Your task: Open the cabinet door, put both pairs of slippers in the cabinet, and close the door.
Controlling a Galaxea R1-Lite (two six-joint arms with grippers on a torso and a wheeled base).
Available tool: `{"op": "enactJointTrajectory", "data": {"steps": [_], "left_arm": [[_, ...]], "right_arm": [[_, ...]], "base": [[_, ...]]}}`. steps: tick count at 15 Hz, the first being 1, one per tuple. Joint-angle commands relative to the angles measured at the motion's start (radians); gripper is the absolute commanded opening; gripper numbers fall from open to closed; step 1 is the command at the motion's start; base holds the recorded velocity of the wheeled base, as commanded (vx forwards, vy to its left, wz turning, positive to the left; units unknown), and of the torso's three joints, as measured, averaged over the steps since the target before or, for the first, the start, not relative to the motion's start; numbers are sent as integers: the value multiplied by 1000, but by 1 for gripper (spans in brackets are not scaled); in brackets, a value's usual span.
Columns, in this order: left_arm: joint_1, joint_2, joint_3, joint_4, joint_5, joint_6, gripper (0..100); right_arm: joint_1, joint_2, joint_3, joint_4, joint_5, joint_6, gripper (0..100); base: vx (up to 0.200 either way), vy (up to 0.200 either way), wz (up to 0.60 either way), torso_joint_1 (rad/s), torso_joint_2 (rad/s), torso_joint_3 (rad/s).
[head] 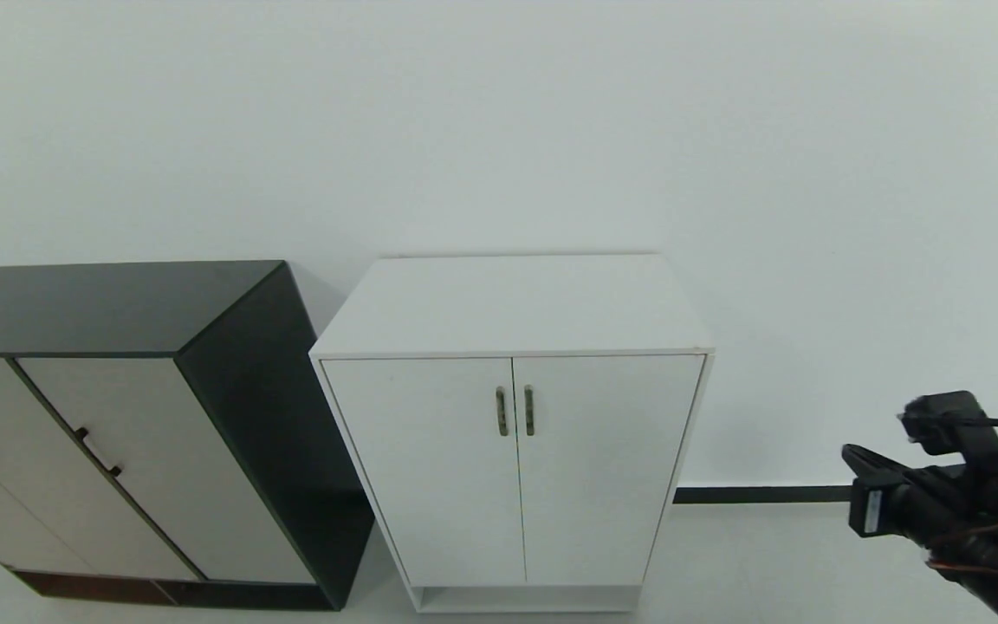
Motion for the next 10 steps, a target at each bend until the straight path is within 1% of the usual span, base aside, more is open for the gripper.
{"op": "enactJointTrajectory", "data": {"steps": [1, 2, 3, 4, 6, 7, 8, 9, 10], "left_arm": [[0, 1, 0, -2, 0, -2, 0], [0, 1, 0, 0, 0, -2, 0], [0, 1, 0, 0, 0, -2, 0], [0, 1, 0, 0, 0, -2, 0], [0, 1, 0, 0, 0, -2, 0], [0, 1, 0, 0, 0, -2, 0], [0, 1, 0, 0, 0, -2, 0], [0, 1, 0, 0, 0, -2, 0], [0, 1, 0, 0, 0, -2, 0]], "right_arm": [[-58, -305, 93, 144, -3, -24, 0], [-62, -376, 93, 231, 2, -24, 0], [-62, -532, 93, 423, 12, -19, 0], [-62, -647, 93, 553, 43, -14, 0], [-62, -897, 93, 842, 152, -1, 0], [-62, -997, 89, 960, 203, 12, 0], [-62, -1063, 89, 1044, 230, 24, 0], [-62, -1158, 92, 1170, 246, 30, 0], [-62, -1186, 92, 1209, 246, 32, 0]], "base": [[0, 0, 0, 0, 0, 0], [0, 0, 0, 0, 0, 0], [0, 0, 0, 0, 0, 0], [0, 0, 0, 0, 0, 0], [0, 0, 0, 0, 0, 0], [0, 0, 0, 0, 0, 0], [0, 0, 0, 0, 0, 0], [0, 0, 0, 0, 0, 0], [0, 0, 0, 0, 0, 0]]}}
